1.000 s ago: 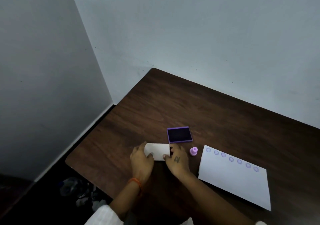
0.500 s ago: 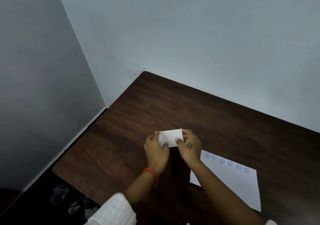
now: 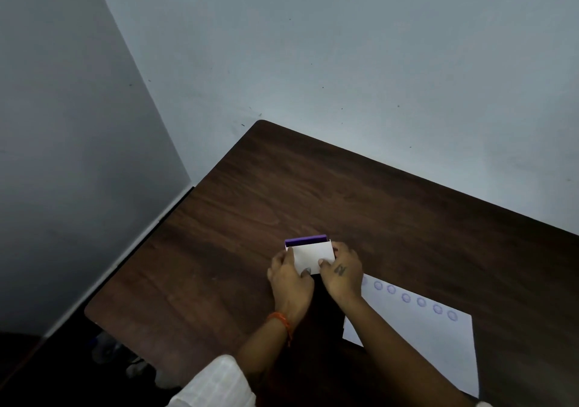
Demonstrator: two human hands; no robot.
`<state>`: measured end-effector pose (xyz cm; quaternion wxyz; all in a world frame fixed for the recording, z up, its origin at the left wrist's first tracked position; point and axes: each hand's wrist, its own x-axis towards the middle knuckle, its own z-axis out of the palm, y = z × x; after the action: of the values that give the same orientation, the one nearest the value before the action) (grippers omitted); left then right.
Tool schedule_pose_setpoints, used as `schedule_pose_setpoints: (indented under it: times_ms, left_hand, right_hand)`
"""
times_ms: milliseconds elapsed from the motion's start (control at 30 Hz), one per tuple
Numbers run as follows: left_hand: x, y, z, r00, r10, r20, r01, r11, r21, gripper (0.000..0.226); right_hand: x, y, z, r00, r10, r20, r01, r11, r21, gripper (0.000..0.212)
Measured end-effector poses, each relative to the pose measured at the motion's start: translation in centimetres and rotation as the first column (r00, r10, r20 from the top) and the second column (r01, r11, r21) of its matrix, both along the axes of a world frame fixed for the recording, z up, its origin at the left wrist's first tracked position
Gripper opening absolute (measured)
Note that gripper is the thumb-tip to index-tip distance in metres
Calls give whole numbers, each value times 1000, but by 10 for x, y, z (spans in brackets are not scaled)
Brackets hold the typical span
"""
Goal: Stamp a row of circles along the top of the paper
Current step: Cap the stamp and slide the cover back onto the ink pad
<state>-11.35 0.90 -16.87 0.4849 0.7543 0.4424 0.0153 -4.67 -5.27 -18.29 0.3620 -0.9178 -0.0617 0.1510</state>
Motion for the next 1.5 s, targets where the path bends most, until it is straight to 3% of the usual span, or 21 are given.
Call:
schedule_pose_setpoints:
  times_ms: [1167,1500]
  left_hand:
    - [4,14,-18,994,106,-18,-106,994,-29,47]
    - [4,32,-26,988,141,62,-143,989,26,38]
  right_hand:
    - [12,3,-9,998,48,-27,-49,997,-60,40]
    - [22,6,-14,996,86,-26,-88,994,-66,44]
